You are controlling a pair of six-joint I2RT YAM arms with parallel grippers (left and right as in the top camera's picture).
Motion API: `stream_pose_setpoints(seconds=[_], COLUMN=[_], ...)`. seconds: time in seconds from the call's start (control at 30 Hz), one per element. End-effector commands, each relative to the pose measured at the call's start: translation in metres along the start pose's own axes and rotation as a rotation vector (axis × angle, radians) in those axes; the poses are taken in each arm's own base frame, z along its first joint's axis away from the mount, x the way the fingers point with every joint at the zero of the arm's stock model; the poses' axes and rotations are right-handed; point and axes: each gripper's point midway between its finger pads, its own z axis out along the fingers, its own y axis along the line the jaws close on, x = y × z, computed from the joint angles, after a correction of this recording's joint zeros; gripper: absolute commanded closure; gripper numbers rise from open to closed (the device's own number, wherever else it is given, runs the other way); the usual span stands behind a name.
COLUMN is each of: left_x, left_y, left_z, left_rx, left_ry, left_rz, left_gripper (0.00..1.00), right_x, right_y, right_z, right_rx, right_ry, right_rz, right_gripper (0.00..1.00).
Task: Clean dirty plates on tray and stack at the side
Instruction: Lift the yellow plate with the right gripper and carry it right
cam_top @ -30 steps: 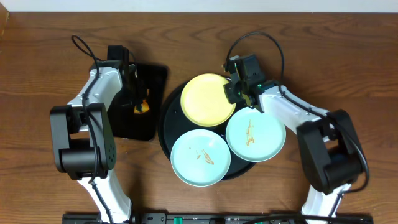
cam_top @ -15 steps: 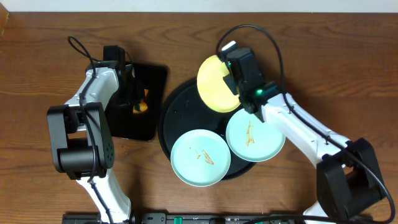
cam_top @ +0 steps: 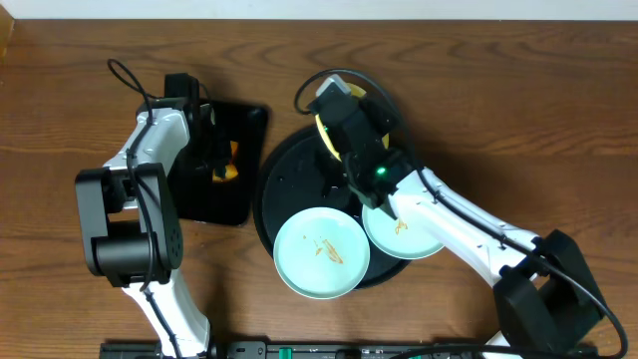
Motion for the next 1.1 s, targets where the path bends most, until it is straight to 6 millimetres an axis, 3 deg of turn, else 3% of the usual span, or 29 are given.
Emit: stream_pose_setpoints(seconds=[0.0,0.07,0.13,0.17,0.2,0.23,0.3,0.33,0.37,0.4,0.43,0.47,0.53,0.57,0.6,0.63,0.67,0.73,0.77,0.8,0.83,0.87,0.9,1.0,1.03,1.07], left_x=[0.007,0.007,0.007,0.007,0.007,0.007,0.007,0.007,0.007,0.007,0.007,0.007,0.007,0.007,0.007,0.007,0.007,0.008,0.007,0.007,0.008,0.007,0.009,0.008,0.007,0.007], left_y=[0.011,0.011,0.011,0.010,0.010,0.010,0.011,0.010,0.010,0.010,0.010,0.010,0.010,0.010,0.010,0.010,0.010,0.010,0.010,0.010,0.010,0.010,0.010,0.010,0.010,0.010], left_z=[0.014,0.014,0.014,0.014,0.014,0.014,0.014,0.014,0.014,0.014,0.014,0.014,0.014,0.014,0.014,0.014,0.014,0.014,0.014,0.014,0.014,0.014,0.014,0.014,0.014,0.014], left_rx=[-0.039,-0.039,-0.039,-0.038,-0.038,-0.038,-0.038,-0.038,-0.038,-0.038,-0.038,-0.038,-0.036,-0.036,-0.036,-0.035,-0.035,-0.036,-0.035,-0.035,-0.035,-0.035,-0.036,-0.036,-0.036,-0.035], left_ry=[0.035,0.035,0.032,0.032,0.032,0.032,0.032,0.032,0.032,0.032,0.033,0.036,0.036,0.035,0.035,0.036,0.036,0.039,0.036,0.035,0.036,0.036,0.041,0.038,0.035,0.033], left_rz=[-0.010,-0.010,-0.010,-0.009,-0.009,-0.009,-0.009,-0.009,-0.010,-0.010,-0.009,-0.009,-0.010,-0.010,-0.010,-0.010,-0.009,-0.009,-0.010,-0.010,-0.009,-0.009,-0.010,-0.010,-0.010,-0.010], left_gripper=[0.72,0.55,0.51,0.64,0.88,0.92,0.92,0.87,0.65,0.60,0.85,0.92,0.92,0.85,0.57,0.63,0.92,0.93,0.85,0.65,0.67,0.87,0.93,0.92,0.64,0.44], right_x=[-0.013,-0.017,-0.019,-0.019,-0.019,-0.018,-0.017,-0.017,-0.017,-0.018,-0.019,-0.019,-0.021,-0.021,-0.021,-0.021,-0.021,-0.020,-0.018,-0.018,-0.016,-0.016,-0.016,-0.017,-0.017,-0.017], right_y=[-0.023,-0.023,-0.022,-0.021,-0.021,-0.022,-0.026,-0.029,-0.030,-0.030,-0.031,-0.032,-0.033,-0.034,-0.034,-0.036,-0.037,-0.040,-0.043,-0.044,-0.046,-0.047,-0.049,-0.051,-0.053,-0.054], right_z=[-0.014,-0.016,-0.018,-0.018,-0.018,-0.018,-0.018,-0.018,-0.019,-0.019,-0.019,-0.020,-0.020,-0.021,-0.021,-0.021,-0.021,-0.020,-0.019,-0.019,-0.018,-0.017,-0.018,-0.020,-0.021,-0.021], right_rx=[0.099,0.106,0.105,0.105,0.105,0.110,0.130,0.141,0.145,0.147,0.148,0.149,0.153,0.154,0.154,0.156,0.158,0.163,0.167,0.168,0.172,0.173,0.175,0.177,0.179,0.181], right_ry=[-0.008,-0.018,-0.023,-0.024,-0.023,-0.020,-0.013,-0.011,-0.011,-0.014,-0.016,-0.019,-0.025,-0.026,-0.026,-0.027,-0.026,-0.023,-0.020,-0.019,-0.015,-0.014,-0.015,-0.020,-0.022,-0.023], right_rz=[-0.032,-0.042,-0.043,-0.043,-0.043,-0.041,-0.028,-0.019,-0.016,-0.012,-0.010,-0.007,0.001,0.003,0.003,0.006,0.008,0.017,0.033,0.037,0.046,0.049,0.051,0.057,0.060,0.063], right_gripper=[0.99,0.99,0.99,0.99,0.99,0.99,0.99,0.99,0.99,0.99,0.99,0.99,0.99,0.99,0.99,0.99,0.99,0.99,0.99,0.99,0.99,0.99,0.99,0.99,0.99,0.99])
